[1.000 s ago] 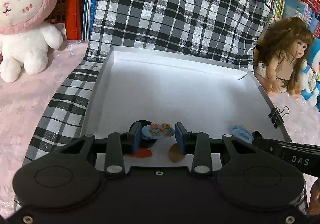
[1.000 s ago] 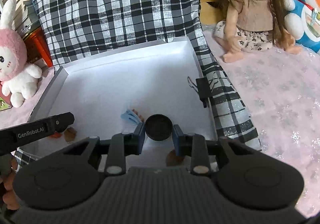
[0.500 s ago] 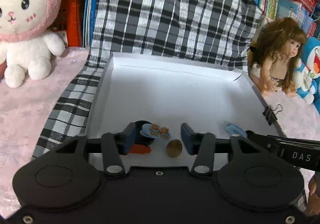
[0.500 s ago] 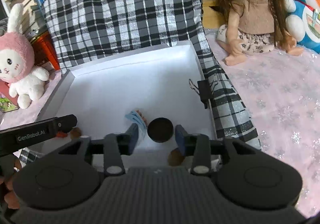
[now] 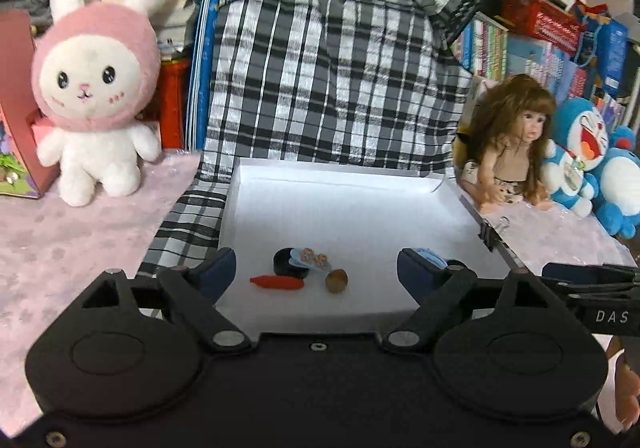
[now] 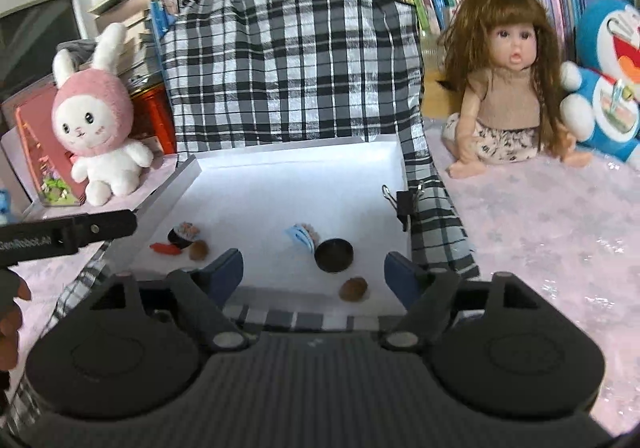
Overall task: Organize rigid objects
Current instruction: 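Move the left gripper to the red toy sausage while the right moves to a lid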
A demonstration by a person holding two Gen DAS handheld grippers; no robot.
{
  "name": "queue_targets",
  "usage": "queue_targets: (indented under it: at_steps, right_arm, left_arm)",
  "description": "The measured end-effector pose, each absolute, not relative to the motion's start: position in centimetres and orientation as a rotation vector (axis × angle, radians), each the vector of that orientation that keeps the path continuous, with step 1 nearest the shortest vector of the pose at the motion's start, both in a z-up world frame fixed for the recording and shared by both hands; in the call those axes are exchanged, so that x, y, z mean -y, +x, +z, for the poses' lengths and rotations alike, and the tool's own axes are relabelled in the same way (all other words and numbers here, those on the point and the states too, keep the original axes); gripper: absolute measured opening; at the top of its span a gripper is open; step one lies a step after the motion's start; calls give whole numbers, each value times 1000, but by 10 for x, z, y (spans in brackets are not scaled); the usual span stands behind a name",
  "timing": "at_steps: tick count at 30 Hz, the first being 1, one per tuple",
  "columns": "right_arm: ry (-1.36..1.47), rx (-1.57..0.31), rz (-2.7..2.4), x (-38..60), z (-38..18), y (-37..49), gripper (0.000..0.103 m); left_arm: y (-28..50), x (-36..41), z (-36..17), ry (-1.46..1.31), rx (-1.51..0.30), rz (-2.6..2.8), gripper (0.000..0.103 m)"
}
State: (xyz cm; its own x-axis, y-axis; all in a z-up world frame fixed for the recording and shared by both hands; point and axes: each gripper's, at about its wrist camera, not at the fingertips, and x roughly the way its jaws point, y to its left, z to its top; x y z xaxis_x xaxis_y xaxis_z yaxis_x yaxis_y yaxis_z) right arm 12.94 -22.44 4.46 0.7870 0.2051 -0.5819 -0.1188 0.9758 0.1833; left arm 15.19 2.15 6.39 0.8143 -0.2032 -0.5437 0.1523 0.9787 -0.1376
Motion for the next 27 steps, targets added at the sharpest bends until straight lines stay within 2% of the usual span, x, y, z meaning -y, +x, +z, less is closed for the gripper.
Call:
queue_targets:
  at_steps: [10, 13, 17, 23, 27]
  right_arm:
    - [-43, -570, 161, 215, 30, 71, 88]
    - [-81, -564, 149, 212, 23, 60, 88]
    - [-104, -579, 140, 209, 12, 54, 88]
    - [-126, -597, 110, 202, -2, 51, 88]
    - [-101, -596, 94, 203, -5, 49, 82]
  left_arm:
    - [76, -21, 39, -88, -550, -180, 86]
    - [59, -23, 26, -105, -571, -178, 77]
    - [42, -25, 12, -127, -602, -185, 49]
    - [28, -13, 2, -101, -607, -195, 48]
    - [28, -8, -2, -177, -609, -165, 48]
